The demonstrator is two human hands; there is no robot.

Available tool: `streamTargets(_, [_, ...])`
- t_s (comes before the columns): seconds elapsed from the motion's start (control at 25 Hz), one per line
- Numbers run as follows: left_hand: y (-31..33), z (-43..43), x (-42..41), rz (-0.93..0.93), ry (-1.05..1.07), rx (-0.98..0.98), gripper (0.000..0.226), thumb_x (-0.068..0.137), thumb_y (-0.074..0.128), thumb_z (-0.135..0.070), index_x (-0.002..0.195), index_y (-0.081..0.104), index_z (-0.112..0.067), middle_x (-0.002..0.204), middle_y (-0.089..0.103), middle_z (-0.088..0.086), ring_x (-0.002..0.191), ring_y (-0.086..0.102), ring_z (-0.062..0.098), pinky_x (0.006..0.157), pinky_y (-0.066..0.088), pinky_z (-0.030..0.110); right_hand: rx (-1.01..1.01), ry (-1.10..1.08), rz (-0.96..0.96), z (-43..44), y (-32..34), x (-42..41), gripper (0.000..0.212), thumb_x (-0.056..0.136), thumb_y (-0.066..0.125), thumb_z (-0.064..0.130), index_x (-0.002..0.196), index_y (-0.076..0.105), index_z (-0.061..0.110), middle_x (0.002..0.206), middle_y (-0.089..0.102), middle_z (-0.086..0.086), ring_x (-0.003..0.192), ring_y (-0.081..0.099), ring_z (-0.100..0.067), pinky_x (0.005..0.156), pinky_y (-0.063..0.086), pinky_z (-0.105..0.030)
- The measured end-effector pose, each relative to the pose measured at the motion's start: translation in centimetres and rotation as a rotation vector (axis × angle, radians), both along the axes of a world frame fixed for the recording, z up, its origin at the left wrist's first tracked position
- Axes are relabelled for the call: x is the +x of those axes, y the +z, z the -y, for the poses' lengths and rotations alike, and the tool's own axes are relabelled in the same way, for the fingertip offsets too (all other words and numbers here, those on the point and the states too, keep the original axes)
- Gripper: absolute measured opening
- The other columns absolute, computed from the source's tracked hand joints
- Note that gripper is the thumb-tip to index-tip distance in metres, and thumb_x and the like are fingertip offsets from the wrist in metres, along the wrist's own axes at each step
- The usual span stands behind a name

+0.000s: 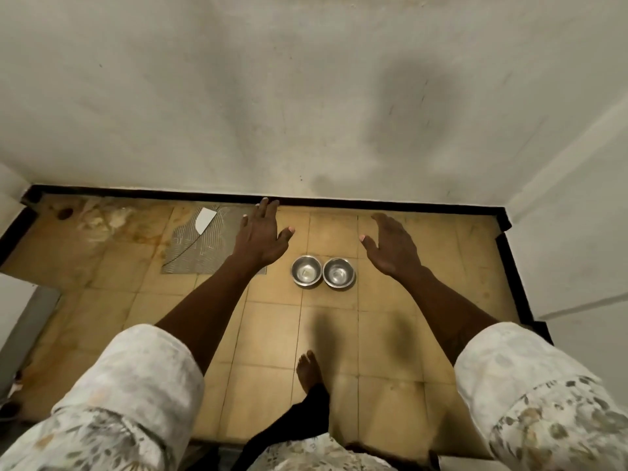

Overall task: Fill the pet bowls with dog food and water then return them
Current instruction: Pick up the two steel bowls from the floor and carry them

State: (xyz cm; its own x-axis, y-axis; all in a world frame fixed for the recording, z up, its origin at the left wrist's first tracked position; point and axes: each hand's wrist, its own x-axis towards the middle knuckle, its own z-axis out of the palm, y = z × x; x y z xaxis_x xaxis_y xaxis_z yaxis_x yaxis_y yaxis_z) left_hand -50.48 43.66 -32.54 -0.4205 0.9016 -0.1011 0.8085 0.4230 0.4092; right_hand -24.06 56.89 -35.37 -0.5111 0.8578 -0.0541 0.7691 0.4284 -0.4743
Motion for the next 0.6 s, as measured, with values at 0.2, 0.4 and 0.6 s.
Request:
streamTargets(0.2, [-8.3, -4.5, -3.1, 0.22, 0.14, -0.131, 0.075, 0.099, 0.065, -0.041, 0.159, 0.031, -0.012, 0.147, 0.056, 0.023, 0.131, 0.056, 0.045, 0.106, 0.048, 0.053, -0.172, -0.095, -0.001, -5.5, -7.1, -4.2, 0.058, 0.101, 0.058, 0.039, 0.152, 0.042, 0.017, 0.153, 0.052, -0.012, 0.142, 0.046, -0.032, 0.11, 0.044, -0.046])
streamTargets(0.4, [-21.7, -9.9, -5.6, 0.439, 0.426, -0.213, 0.073, 0.098, 0.068, -0.042, 0.157, 0.037, -0.012, 0.149, 0.055, 0.024, 0.138, 0.051, 0.041, 0.112, 0.043, 0.046, -0.304, -0.216, 0.008, -12.1, -19.9, -6.8, 0.054, 0.102, 0.059, 0.034, 0.15, 0.046, 0.014, 0.149, 0.057, -0.01, 0.138, 0.051, -0.032, 0.11, 0.044, -0.043])
streamTargets(0.6, [-40.8, -16.2, -6.5, 0.58, 0.646, -0.207, 0.069, 0.099, 0.067, -0.04, 0.154, 0.042, -0.008, 0.14, 0.062, 0.021, 0.14, 0.05, 0.035, 0.114, 0.039, 0.038, -0.41, -0.333, -0.028, -17.3, -39.0, -9.2, 0.051, 0.102, 0.061, 0.029, 0.146, 0.05, 0.008, 0.145, 0.061, -0.014, 0.126, 0.062, -0.035, 0.107, 0.05, -0.044])
